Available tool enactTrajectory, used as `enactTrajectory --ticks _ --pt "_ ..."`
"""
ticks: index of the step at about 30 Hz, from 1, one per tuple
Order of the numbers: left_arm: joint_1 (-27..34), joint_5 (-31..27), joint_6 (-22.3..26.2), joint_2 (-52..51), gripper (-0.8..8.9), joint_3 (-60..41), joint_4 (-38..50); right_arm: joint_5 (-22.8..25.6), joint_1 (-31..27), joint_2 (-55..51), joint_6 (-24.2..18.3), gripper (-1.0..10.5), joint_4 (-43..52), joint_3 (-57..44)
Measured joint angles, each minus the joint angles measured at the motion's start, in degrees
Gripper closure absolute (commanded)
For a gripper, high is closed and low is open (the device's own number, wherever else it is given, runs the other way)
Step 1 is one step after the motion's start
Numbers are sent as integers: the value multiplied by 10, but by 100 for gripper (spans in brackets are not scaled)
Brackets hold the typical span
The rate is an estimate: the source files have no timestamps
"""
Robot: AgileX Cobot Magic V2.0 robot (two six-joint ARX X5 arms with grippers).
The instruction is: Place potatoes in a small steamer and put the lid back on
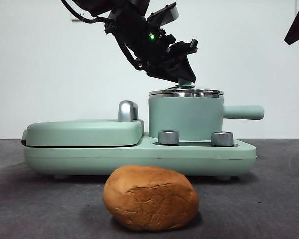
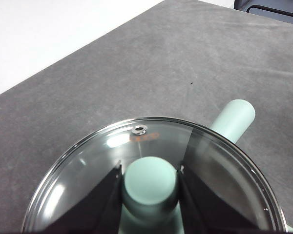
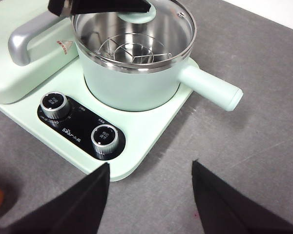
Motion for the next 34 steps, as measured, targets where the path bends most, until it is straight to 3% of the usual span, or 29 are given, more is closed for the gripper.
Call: enactTrajectory --ticks 13,21,34 --pt "0 -1 0 -9 807 0 -11 0 0 0 0 680 0 0" --pt "0 -4 -1 -77 807 0 -43 0 0 0 0 680 0 0" --pt "21 -30 -28 -185 803 -1 -176 0 1 0 0 679 0 0"
